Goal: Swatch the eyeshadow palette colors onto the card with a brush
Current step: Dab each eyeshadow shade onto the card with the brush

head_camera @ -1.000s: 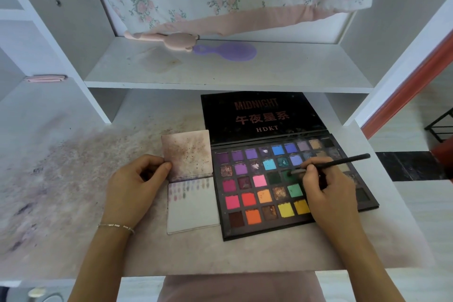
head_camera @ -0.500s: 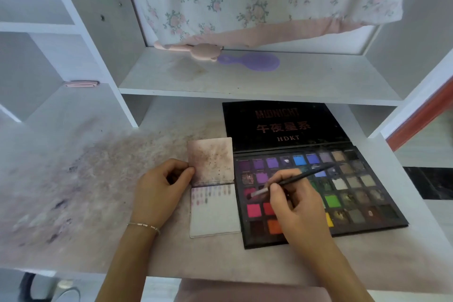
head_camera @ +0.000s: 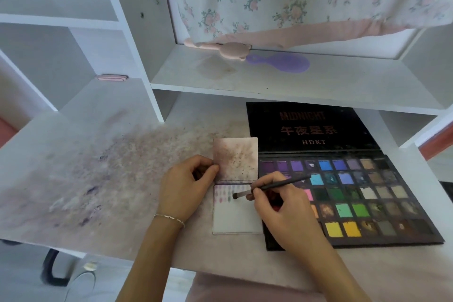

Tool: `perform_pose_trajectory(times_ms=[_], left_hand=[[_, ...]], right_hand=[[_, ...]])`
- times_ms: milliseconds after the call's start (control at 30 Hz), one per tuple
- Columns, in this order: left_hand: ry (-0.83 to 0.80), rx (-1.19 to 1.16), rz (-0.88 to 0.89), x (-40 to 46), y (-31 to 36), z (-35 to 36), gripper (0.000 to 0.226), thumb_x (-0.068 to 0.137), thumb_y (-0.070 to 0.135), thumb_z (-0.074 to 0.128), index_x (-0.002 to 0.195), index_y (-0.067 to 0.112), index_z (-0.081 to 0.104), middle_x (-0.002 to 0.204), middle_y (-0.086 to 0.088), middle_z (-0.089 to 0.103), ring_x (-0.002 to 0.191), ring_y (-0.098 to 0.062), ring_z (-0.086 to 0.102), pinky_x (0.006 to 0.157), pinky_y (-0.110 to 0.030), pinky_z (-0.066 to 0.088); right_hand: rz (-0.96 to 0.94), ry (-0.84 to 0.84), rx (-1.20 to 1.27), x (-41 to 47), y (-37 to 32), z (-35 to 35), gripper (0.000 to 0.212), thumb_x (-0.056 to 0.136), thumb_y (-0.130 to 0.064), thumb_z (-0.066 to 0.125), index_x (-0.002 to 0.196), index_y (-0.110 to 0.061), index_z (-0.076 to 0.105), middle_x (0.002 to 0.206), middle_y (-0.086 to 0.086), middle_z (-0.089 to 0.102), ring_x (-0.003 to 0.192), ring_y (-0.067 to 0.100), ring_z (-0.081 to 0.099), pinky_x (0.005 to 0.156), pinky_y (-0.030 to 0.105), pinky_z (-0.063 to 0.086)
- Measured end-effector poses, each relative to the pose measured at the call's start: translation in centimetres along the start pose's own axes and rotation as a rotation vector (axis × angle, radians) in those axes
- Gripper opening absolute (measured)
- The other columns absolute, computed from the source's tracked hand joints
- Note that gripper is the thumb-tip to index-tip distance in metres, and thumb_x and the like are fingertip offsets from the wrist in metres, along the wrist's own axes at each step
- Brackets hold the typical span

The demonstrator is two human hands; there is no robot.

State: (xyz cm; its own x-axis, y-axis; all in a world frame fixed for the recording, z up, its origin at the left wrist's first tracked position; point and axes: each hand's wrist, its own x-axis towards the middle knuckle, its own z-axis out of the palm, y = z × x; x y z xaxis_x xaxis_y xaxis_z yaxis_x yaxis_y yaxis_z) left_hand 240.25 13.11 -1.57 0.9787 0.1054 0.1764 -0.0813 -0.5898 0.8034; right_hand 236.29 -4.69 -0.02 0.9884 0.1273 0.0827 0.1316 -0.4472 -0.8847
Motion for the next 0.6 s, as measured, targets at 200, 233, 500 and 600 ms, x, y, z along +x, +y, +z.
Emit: perform_pose_trajectory(times_ms=[200,233,500,600], left_hand=[[0.005,0.0,0.009,-0.02,-0.01,-0.05,0.027,0.079,0.023,0.066,0.065,0.044,0.056,0.064,0.019,0.062,0.067,0.0,0.057,0.06,-0.019,0.044],[0.004,0.0,0.008,-0.01,-0.02,-0.04,0.027,0.079,0.023,0.066,0.065,0.044,0.056,0.063,0.019,0.062,0.066,0.0,0.056,0.059,-0.018,0.043],[0.009,0.0,0.004,0.0,-0.11,0.0,0.028,0.079,0.023,0.067,0.064,0.044,0.056,0.061,0.021,0.061,0.068,0.002,0.057,0.058,-0.011,0.041],[0.01,0.007,0.012,0.01,-0.08,-0.02,0.029,0.078,0.023,0.067,0.063,0.044,0.055,0.06,0.023,0.06,0.068,0.004,0.057,0.055,-0.005,0.038]], right_hand=[[0.015,-0.035,-0.034,0.07,0.02,0.09,0.014,0.085,-0.021,0.054,0.08,-0.034,0.051,0.081,-0.007,0.066,0.08,0.006,0.063,0.07,0.028,0.054],[0.017,-0.041,-0.042,0.09,0.01,0.11,0.014,0.085,-0.021,0.054,0.08,-0.034,0.051,0.081,-0.006,0.066,0.08,0.006,0.063,0.07,0.028,0.055],[0.01,-0.05,-0.059,0.14,-0.02,0.09,0.02,0.086,-0.019,0.054,0.078,-0.037,0.049,0.084,-0.006,0.065,0.081,0.006,0.062,0.071,0.022,0.053],[0.007,-0.061,-0.065,0.09,0.03,0.11,0.021,0.086,-0.018,0.055,0.078,-0.036,0.048,0.082,-0.004,0.066,0.08,0.007,0.063,0.071,0.022,0.053]])
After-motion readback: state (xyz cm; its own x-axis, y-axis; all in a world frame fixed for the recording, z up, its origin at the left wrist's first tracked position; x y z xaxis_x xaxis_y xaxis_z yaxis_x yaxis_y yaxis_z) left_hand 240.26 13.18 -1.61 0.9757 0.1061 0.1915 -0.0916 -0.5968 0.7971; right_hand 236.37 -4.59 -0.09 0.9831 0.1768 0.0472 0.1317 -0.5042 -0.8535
